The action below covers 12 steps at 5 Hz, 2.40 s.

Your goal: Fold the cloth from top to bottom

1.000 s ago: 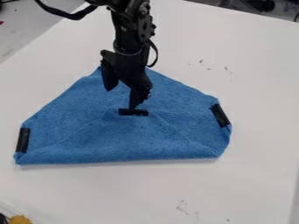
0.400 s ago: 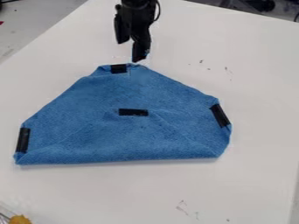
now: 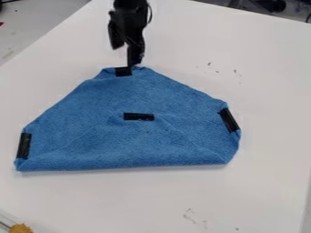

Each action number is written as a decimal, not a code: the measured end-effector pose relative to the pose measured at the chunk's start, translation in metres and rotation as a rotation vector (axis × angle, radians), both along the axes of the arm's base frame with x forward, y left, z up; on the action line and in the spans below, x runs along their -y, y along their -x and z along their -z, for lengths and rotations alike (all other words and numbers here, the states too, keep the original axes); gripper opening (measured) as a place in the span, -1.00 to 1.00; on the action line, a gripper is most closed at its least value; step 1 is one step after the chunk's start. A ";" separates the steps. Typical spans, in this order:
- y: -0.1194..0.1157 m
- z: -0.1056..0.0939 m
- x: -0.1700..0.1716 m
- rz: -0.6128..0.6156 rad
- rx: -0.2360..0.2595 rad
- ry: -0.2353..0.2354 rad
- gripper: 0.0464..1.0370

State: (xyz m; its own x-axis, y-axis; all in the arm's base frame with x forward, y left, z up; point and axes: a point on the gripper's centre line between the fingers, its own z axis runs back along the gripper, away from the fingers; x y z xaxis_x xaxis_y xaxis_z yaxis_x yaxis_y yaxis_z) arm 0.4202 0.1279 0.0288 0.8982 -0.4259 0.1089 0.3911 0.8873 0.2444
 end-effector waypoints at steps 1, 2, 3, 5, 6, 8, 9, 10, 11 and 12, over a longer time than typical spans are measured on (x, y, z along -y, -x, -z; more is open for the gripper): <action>0.002 0.001 -0.006 -0.022 0.006 0.022 0.93; 0.001 0.001 -0.006 -0.029 0.017 0.030 0.93; 0.000 0.001 -0.005 -0.027 0.024 0.038 0.85; 0.000 0.009 -0.006 -0.041 0.001 0.039 -0.32; -0.001 0.008 -0.006 -0.044 -0.001 0.038 -0.76; -0.001 0.011 -0.005 -0.030 0.009 0.042 -0.95; 0.000 0.010 -0.005 -0.032 0.000 0.043 -0.66; 0.008 0.010 -0.008 -0.040 -0.050 0.025 -0.16; 0.009 0.010 -0.008 -0.043 -0.061 0.019 0.46; 0.003 0.006 -0.005 -0.036 -0.037 0.044 0.92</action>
State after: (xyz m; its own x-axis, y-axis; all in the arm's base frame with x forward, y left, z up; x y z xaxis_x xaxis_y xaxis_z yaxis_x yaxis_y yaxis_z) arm 0.4169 0.1332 0.0231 0.9166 -0.3887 0.0935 0.3667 0.9106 0.1905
